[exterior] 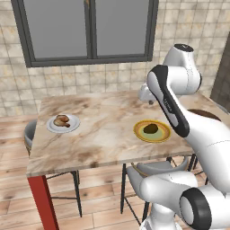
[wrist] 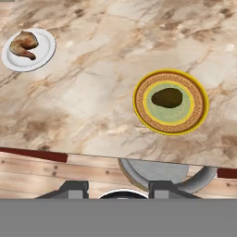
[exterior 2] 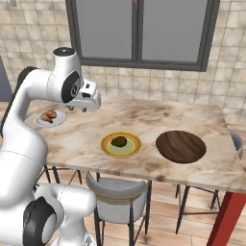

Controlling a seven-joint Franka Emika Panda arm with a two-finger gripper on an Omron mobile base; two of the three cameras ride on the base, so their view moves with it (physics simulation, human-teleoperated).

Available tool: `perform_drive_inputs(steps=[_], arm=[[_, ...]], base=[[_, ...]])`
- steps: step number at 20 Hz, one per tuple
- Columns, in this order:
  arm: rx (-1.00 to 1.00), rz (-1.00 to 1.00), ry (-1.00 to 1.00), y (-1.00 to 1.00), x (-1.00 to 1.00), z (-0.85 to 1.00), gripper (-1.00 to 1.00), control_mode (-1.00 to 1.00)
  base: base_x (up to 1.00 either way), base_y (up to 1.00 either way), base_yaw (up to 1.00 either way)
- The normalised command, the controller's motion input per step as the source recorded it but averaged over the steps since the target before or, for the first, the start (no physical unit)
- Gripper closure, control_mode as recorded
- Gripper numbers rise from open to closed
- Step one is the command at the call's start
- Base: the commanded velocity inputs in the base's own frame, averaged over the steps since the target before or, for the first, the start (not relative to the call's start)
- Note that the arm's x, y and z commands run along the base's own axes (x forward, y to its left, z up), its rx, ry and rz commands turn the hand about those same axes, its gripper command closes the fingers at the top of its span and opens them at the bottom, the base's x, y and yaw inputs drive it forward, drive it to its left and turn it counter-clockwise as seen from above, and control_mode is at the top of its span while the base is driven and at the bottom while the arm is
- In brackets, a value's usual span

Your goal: Pick the chicken drumstick and avocado from their plates and place them in the bowl. Then put the bowl in the fridge.

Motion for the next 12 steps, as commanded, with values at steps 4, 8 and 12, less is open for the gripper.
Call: perform_drive_inputs(steps=[4, 8, 12], arm=[[0.0, 0.0, -0.01, -0.01, -0.07, -0.01, -1.0, -1.0], [0.0, -0.12, -0.01, -0.11, -0.02, -0.08, -1.0, -1.0], [0.0, -0.41, 0.0, -0.25, 0.0, -0.13, -1.0, -1.0]], base=[[0.0, 0.0, 0.0], [0.0, 0.0, 0.0], [0.0, 0.0, 0.0]])
